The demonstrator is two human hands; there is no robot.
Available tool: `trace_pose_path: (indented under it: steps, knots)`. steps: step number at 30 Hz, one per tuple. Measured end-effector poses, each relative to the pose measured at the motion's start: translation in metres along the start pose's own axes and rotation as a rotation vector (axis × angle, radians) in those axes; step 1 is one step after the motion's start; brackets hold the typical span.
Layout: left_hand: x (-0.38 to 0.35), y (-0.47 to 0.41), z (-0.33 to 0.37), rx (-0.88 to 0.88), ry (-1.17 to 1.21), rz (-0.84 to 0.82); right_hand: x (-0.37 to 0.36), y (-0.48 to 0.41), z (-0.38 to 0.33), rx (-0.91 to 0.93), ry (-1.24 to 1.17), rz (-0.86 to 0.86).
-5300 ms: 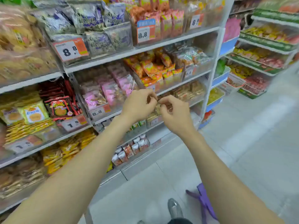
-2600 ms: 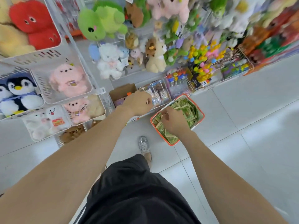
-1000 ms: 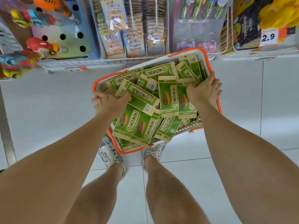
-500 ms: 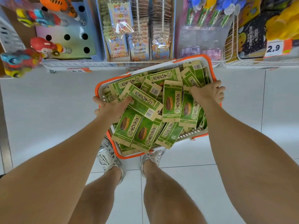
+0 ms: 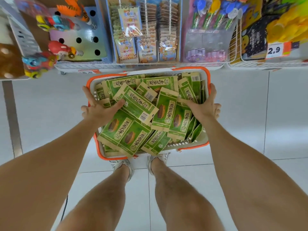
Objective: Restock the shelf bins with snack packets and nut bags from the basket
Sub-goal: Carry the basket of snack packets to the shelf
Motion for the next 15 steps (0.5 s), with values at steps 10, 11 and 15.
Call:
trace_pose_path:
  steps: [10, 11, 15]
  knots:
    - [0.146, 0.112, -0.059, 0.004, 0.026, 0.106, 0.029, 0.199, -0.038, 0.129, 0.079, 0.042]
    - [0.162, 0.13, -0.066, 0.019, 0.058, 0.125, 0.035, 0.222, -0.042, 0.156, 0.096, 0.042]
    - [0.223, 0.21, -0.105, 0.092, 0.181, 0.223, 0.053, 0.319, -0.062, 0.299, 0.171, 0.03]
Point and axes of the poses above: each hand's wrist, its own y-axis away from the middle knuckle, its own x-axis out of the back of the hand, z = x × y, the point moved 3 cm from there along -y, towards the middle knuckle, and after that the axes turned 15 degrees about -x, right-handed, at the moved point
